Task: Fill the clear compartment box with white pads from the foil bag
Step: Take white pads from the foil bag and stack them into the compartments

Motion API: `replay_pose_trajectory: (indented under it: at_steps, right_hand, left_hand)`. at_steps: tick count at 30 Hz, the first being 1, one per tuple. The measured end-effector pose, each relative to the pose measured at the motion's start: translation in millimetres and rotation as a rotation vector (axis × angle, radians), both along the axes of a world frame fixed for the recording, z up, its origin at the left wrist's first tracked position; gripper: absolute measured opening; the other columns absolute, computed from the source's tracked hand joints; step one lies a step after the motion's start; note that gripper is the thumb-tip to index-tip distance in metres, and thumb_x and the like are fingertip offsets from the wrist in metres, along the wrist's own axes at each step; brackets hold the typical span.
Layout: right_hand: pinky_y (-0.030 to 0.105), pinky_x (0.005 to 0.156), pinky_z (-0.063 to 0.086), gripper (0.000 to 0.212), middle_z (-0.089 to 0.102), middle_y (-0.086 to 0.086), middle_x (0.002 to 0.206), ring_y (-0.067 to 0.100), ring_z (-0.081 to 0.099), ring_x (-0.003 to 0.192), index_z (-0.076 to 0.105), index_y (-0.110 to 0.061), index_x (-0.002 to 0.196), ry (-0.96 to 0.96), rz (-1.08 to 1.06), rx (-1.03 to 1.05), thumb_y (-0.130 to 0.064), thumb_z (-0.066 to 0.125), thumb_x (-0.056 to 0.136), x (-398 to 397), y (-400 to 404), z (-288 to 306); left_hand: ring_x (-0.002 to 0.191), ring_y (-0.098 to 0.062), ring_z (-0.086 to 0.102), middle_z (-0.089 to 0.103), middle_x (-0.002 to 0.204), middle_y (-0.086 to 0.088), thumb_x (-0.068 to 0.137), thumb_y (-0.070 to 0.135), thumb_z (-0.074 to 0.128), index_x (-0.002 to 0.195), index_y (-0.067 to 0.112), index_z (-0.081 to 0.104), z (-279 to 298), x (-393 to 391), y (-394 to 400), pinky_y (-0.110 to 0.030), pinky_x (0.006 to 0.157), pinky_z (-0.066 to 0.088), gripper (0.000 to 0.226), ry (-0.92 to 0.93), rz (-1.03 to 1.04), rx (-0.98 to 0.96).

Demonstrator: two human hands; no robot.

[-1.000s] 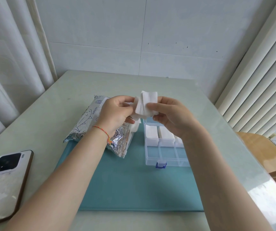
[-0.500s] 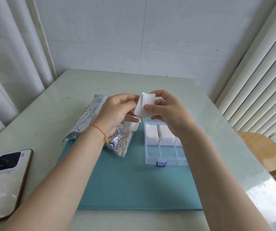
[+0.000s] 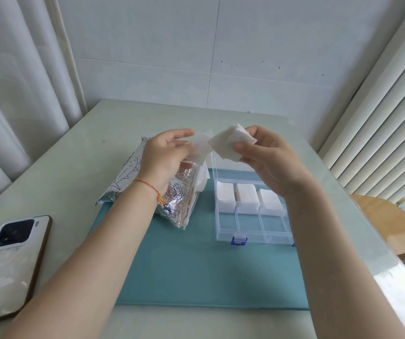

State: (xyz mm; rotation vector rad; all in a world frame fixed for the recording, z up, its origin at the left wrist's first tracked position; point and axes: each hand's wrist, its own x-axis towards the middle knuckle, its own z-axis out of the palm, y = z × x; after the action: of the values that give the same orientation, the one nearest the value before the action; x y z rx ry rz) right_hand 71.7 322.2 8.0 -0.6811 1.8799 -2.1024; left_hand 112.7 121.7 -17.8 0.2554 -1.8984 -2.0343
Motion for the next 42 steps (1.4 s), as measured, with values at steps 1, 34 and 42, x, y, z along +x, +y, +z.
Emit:
replay_pose_trajectory:
  at_steps: [1, 34, 42]
  right_hand:
    - [0.035, 0.082, 0.047, 0.023, 0.060, 0.008, 0.085, 0.026, 0.058, 0.084, 0.056, -0.012, 0.082, -0.048, 0.044, -0.070, -0.007, 0.077, 0.074, -1, 2, 1]
    - [0.032, 0.078, 0.054, 0.025, 0.064, 0.011, 0.098, 0.025, 0.062, 0.091, 0.056, -0.009, 0.098, -0.187, 0.079, -0.112, -0.007, 0.067, 0.076, 5, -19, -14]
    - [0.030, 0.074, 0.055, 0.021, 0.064, 0.012, 0.099, 0.024, 0.064, 0.088, 0.056, -0.010, 0.098, -0.171, 0.088, -0.127, -0.004, 0.064, 0.079, 5, -19, -14]
  left_hand:
    - [0.063, -0.013, 0.065, 0.070, 0.088, -0.007, 0.084, -0.001, 0.068, 0.102, 0.020, 0.070, 0, 0, 0, -0.027, 0.056, 0.055, 0.028, 0.006, 0.004, 0.022]
    - [0.070, -0.014, 0.061, 0.067, 0.074, 0.001, 0.096, 0.022, 0.052, 0.086, 0.018, 0.069, 14, 8, 7, -0.029, 0.061, 0.057, 0.020, -0.106, -0.409, 0.339]
    - [0.072, -0.017, 0.066, 0.068, 0.080, -0.004, 0.089, 0.030, 0.060, 0.100, 0.012, 0.068, 13, 8, 5, -0.034, 0.070, 0.059, 0.023, -0.085, -0.448, 0.263]
